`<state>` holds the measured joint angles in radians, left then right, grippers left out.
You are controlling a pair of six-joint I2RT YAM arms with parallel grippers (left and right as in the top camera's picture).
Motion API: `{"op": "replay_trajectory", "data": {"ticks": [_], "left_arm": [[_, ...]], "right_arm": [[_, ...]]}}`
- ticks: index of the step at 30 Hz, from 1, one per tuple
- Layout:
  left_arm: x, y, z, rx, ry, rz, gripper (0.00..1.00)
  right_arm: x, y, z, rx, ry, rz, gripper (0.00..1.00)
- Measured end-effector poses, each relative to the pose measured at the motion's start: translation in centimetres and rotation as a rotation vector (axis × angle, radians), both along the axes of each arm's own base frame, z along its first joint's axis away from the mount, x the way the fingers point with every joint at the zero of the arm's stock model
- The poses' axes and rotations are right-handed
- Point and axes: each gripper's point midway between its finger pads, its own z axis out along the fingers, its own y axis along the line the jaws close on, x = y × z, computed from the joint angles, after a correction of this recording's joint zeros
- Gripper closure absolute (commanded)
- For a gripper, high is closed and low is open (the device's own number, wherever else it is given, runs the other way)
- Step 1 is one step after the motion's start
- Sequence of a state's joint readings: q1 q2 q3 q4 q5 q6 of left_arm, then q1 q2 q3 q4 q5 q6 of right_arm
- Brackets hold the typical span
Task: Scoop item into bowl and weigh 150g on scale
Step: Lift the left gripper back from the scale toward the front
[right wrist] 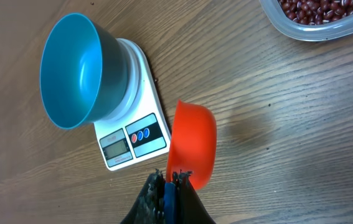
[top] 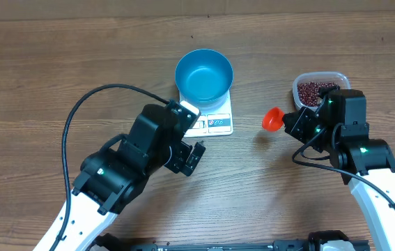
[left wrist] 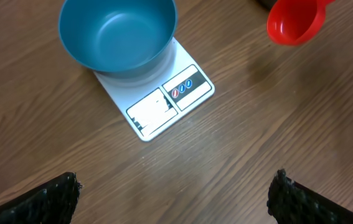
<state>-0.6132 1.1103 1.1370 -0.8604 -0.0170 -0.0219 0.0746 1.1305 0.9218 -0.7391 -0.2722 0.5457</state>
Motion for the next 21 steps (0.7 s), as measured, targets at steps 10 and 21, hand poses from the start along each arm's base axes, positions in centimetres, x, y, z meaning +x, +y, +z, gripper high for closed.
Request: {"op": "replay_trajectory", "data": {"ticks": [10, 21], "left_arm": [[0.2, 0.3, -3.0, -0.018, -0.02, 0.01, 0.01], [1.9, 3.9, -4.1, -0.043, 0.017, 0.132, 0.01]], "right_arm": [[-0.1, 0.0, -0.1, -0.008, 0.0, 0.011, 0.96], [0.0, 0.0, 0.0, -0.011, -0.005, 0.014, 0.96]]}}
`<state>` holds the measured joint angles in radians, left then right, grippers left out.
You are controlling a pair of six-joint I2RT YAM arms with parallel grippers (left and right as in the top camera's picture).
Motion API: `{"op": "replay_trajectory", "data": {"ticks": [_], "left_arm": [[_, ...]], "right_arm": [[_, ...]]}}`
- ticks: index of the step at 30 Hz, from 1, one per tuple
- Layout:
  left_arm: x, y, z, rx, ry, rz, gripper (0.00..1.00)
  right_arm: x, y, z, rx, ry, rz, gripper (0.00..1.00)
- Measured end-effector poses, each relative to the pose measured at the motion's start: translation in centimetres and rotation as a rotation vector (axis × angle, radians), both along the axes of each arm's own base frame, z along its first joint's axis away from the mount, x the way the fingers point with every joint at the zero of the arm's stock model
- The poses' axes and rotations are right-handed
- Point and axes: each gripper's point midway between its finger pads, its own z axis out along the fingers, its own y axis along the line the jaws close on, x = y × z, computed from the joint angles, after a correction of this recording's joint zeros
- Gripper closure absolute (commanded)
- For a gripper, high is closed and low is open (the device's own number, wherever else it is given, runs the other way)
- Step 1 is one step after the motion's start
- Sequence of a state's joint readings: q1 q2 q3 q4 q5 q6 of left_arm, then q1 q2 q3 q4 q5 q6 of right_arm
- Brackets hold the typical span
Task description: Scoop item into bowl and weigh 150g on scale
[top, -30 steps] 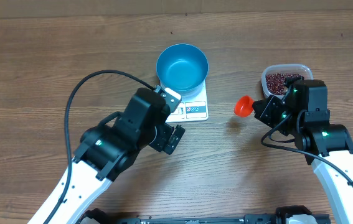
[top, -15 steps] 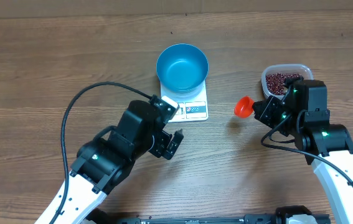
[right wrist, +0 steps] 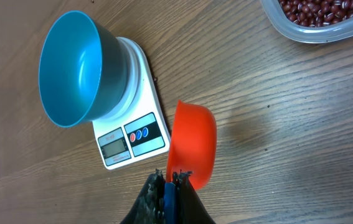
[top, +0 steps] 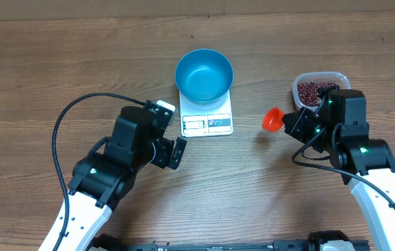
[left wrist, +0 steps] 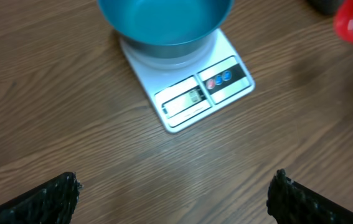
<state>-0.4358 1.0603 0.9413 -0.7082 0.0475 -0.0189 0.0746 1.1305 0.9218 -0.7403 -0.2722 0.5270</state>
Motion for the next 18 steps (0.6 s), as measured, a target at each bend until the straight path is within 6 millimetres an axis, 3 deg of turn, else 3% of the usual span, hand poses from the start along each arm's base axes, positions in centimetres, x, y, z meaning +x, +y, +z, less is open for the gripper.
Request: {"op": "replay_trajectory", "data": {"ticks": [11, 18], "left_arm": [[-0.1, -1.1, 0.3, -0.004, -0.025, -0.092, 0.01], [0.4, -1.3, -1.6, 0.037, 0.025, -0.114, 0.0]], "right_arm": [[0.1, 0.0, 0.1, 0.0, -0.004, 0.001, 0.96], [0.1, 0.0, 0.1, 0.0, -0.004, 0.001, 0.96]]}}
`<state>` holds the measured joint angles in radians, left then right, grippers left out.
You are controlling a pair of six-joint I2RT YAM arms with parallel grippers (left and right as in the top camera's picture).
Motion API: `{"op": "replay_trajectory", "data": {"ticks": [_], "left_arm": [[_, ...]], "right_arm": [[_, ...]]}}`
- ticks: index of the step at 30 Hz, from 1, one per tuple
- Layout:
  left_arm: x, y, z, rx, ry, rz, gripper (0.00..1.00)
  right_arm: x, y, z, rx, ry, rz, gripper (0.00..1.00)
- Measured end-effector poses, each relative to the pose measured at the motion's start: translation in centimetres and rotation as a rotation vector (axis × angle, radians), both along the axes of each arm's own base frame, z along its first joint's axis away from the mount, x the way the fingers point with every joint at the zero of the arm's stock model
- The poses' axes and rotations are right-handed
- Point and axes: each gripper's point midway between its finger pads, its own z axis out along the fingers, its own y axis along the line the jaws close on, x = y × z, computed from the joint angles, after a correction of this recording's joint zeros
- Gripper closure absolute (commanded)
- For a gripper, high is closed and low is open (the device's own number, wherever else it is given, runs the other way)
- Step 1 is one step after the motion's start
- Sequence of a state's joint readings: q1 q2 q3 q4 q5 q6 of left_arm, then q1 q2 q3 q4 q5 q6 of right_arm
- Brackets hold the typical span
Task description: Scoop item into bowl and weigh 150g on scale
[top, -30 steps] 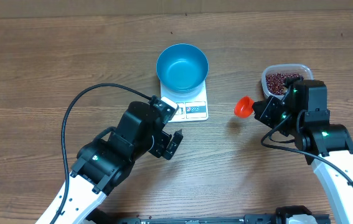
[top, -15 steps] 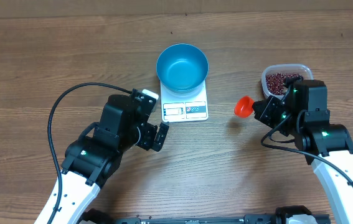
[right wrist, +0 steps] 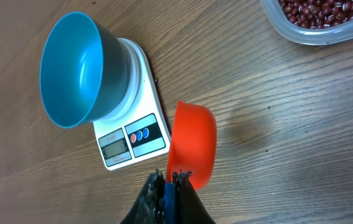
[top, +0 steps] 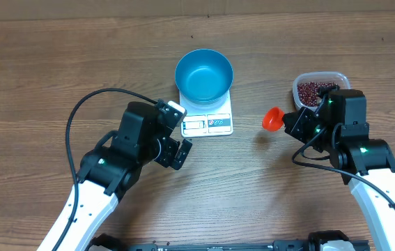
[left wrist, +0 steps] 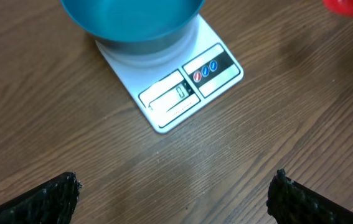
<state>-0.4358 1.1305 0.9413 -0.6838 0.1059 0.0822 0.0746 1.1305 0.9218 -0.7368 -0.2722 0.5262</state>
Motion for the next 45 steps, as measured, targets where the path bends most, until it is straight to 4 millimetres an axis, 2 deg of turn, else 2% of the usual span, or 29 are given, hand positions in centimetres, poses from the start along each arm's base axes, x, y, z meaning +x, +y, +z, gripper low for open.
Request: {"op": "replay_trajectory", "data": {"ticks": [5, 19, 22, 27, 32, 45], "left_arm": [[0.2, -0.1, -0.9, 0.014, 0.029, 0.0, 0.01], [0.6, -0.3, -0.6, 0.011, 0.004, -0.009, 0.0], [0.8, -0.3, -0.1, 0.016, -0.013, -0.022, 0.0], [1.2, -0.5, 2.0, 0.016, -0.051, -0.034, 0.0], [1.0, -0.4, 3.1, 0.021, -0.044, -0.036, 0.0], [0.7, -0.3, 3.1, 0.007, -0.02, -0.01, 0.0]], "right_arm": [[0.0, 0.0, 0.0, 0.001, -0.001, 0.0, 0.96], [0.0, 0.0, 0.0, 0.001, -0.001, 0.0, 0.96], [0.0, 0.0, 0.0, 0.001, -0.002, -0.001, 0.96], [0.0, 0.0, 0.0, 0.0, -0.002, 0.0, 0.96], [0.0, 0.0, 0.0, 0.001, -0.002, -0.001, 0.96], [0.0, 0.0, 0.0, 0.0, -0.002, 0.0, 0.96]]}}
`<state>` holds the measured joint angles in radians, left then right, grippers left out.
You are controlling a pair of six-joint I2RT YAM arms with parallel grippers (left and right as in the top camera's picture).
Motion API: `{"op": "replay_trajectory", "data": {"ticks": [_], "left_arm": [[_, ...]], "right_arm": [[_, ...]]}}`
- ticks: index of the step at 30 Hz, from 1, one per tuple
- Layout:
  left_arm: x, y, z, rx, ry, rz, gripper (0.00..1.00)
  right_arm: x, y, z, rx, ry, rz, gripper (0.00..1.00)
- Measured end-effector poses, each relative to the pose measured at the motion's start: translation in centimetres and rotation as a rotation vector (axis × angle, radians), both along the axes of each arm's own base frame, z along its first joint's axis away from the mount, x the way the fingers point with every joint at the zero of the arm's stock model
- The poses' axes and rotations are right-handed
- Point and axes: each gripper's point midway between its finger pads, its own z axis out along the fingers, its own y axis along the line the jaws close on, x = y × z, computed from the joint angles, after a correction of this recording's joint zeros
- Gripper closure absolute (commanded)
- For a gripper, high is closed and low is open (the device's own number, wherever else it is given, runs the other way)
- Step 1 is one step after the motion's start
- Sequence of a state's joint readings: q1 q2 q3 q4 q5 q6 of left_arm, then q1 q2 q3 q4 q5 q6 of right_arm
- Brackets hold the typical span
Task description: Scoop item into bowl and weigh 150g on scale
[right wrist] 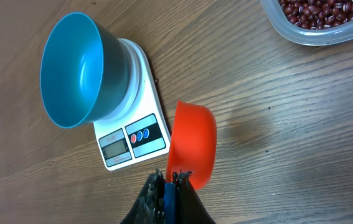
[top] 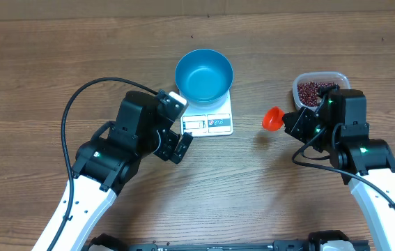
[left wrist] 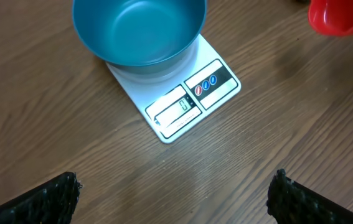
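Observation:
An empty blue bowl (top: 204,75) stands on the white scale (top: 208,124), whose display (left wrist: 177,106) is lit. My right gripper (right wrist: 171,180) is shut on the blue handle of a red scoop (right wrist: 192,144), held above the table between the scale and the clear tub of red beans (top: 317,88). The scoop (top: 273,118) looks empty. My left gripper (top: 180,147) hovers open just left of the scale's front edge, nothing between its fingertips (left wrist: 58,195).
The bean tub (right wrist: 319,17) sits at the right rear, beside my right arm. A black cable (top: 79,111) loops off my left arm over the wooden table (top: 44,63).
My left gripper has shifted slightly up and toward the scale, so the bowl shows more fully in its wrist view. The right gripper and scoop have not moved.
My left gripper was close to the scale's front left corner with the display blank. It then stood farther left with the display lit, and has since come back nearer the scale. All the while my right gripper held the red scoop still.

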<state>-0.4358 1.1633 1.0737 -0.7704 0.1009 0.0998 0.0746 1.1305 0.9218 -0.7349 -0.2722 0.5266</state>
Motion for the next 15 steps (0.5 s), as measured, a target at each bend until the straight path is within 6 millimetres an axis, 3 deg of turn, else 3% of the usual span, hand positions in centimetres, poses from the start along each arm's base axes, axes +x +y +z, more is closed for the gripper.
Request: {"op": "replay_trajectory", "data": {"ticks": [15], "left_arm": [[-0.22, -0.44, -0.04, -0.015, 0.014, 0.04, 0.01]], "right_arm": [[0.01, 0.01, 0.01, 0.0, 0.0, 0.001, 0.96]]}}
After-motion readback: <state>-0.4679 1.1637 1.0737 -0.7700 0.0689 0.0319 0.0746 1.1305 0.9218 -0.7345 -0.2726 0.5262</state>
